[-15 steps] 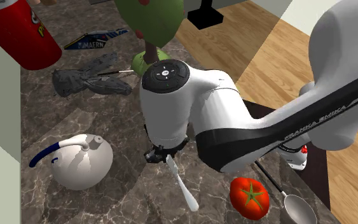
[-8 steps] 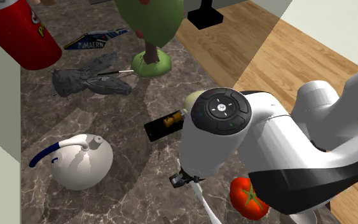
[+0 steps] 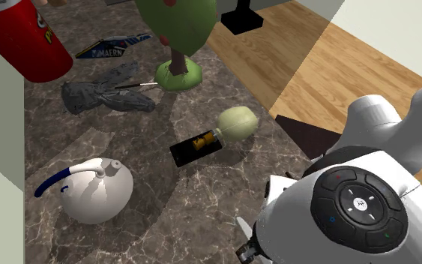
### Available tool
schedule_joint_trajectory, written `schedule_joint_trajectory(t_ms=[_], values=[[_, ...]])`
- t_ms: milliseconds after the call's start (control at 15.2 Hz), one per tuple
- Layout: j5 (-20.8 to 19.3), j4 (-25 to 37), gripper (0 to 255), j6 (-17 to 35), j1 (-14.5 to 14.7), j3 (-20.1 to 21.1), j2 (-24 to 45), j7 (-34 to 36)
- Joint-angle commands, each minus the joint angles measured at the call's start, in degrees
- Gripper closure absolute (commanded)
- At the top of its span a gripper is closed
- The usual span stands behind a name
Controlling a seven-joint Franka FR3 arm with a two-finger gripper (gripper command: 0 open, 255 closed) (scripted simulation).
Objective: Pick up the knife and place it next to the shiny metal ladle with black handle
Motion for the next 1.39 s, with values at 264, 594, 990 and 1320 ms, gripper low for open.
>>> schedule_joint_trajectory(t_ms=[264, 594, 990, 1320], values=[[3.6, -1.4, 255, -1.1, 4.5, 5.0, -4.0, 7.3], [4.6, -2.9, 255, 1.1, 5.5, 7.6, -3.6, 9.9], [4.4, -5.8, 255, 6.4, 5.0, 9.5, -1.1, 10.4], [3.7, -7.8, 255, 11.0, 4.3, 11.3, 1.6, 11.1]])
